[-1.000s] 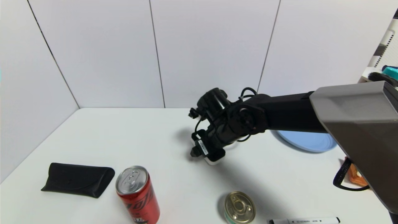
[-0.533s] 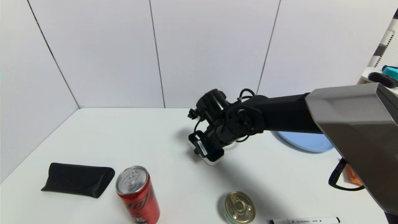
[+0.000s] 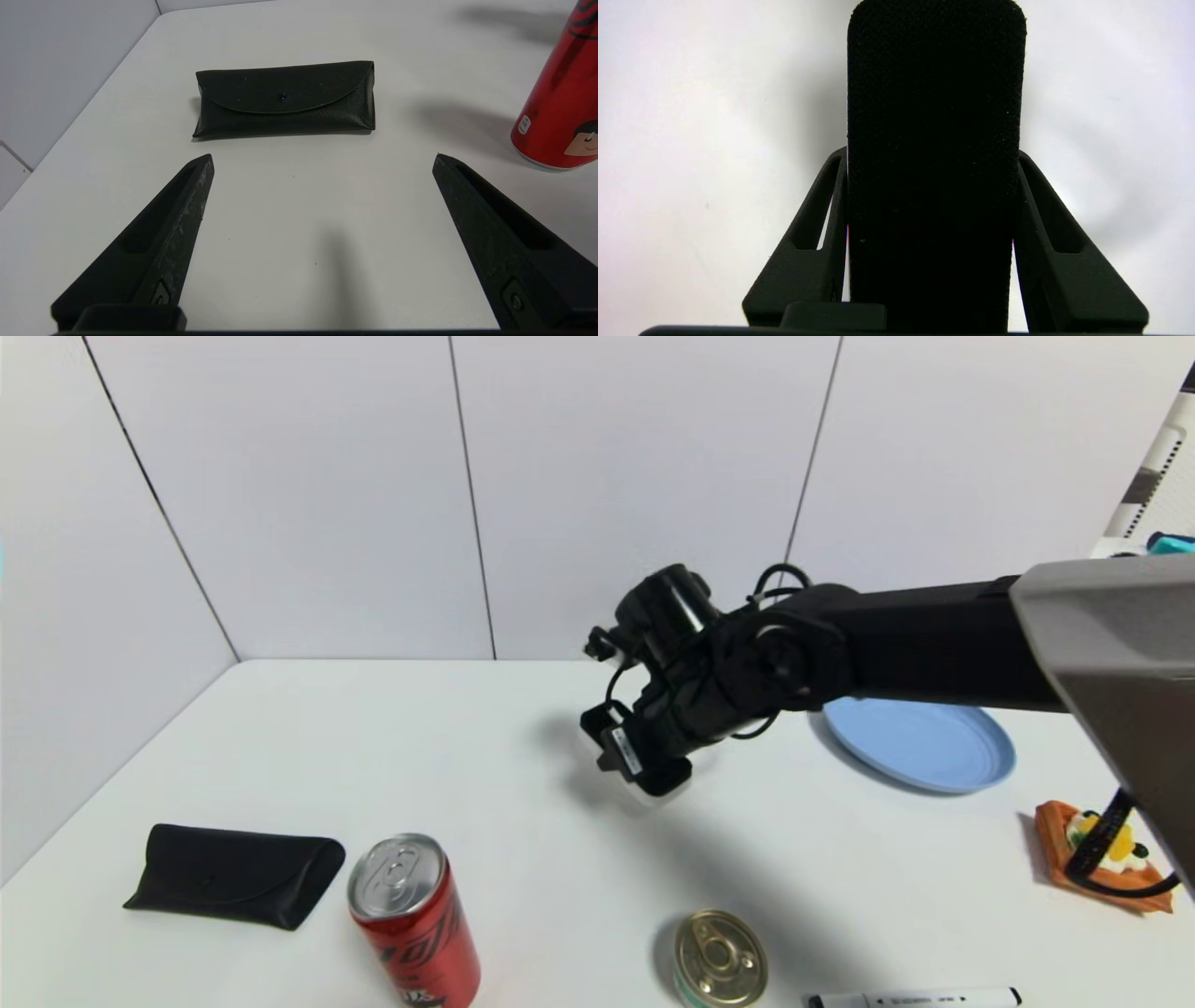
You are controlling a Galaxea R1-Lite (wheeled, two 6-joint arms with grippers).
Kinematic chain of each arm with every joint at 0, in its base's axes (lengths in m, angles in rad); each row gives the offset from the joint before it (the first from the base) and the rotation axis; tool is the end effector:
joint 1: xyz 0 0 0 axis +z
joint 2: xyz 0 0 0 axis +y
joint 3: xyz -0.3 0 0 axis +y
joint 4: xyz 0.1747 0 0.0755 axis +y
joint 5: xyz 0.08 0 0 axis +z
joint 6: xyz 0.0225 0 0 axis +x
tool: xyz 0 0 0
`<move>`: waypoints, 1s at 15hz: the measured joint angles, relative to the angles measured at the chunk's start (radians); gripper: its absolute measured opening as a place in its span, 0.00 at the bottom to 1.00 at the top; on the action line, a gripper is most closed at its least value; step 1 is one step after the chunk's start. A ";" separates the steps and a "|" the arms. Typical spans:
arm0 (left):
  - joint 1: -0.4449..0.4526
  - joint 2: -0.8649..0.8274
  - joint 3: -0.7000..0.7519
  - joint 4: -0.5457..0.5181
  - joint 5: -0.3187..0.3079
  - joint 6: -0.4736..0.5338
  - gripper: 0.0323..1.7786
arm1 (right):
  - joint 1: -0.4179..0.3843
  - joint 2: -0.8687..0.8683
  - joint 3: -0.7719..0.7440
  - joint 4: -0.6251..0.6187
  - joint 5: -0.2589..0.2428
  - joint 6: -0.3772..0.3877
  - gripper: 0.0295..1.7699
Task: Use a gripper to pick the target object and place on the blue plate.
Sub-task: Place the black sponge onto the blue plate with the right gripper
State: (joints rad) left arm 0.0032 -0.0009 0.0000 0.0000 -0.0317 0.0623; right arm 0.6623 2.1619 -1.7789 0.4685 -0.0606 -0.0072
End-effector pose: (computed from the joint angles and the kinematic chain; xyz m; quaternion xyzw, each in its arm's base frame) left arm -0.0229 -0.0008 0.0755 0.0311 -0.0009 -0.0142 0.9994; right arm 0.3359 0.2602 0.1768 -0.1492 0.3853 0.2713 0.8693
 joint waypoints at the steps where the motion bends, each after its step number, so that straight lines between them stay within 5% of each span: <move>1: 0.000 0.000 0.000 0.000 0.000 0.000 0.95 | -0.022 -0.028 0.006 0.008 0.000 0.000 0.54; 15: 0.000 0.000 0.000 0.000 0.000 0.000 0.95 | -0.611 -0.141 0.120 -0.001 0.001 -0.050 0.54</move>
State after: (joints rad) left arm 0.0032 -0.0009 0.0000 0.0000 -0.0317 0.0623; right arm 0.0509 2.0209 -1.6591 0.4670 -0.0591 -0.0570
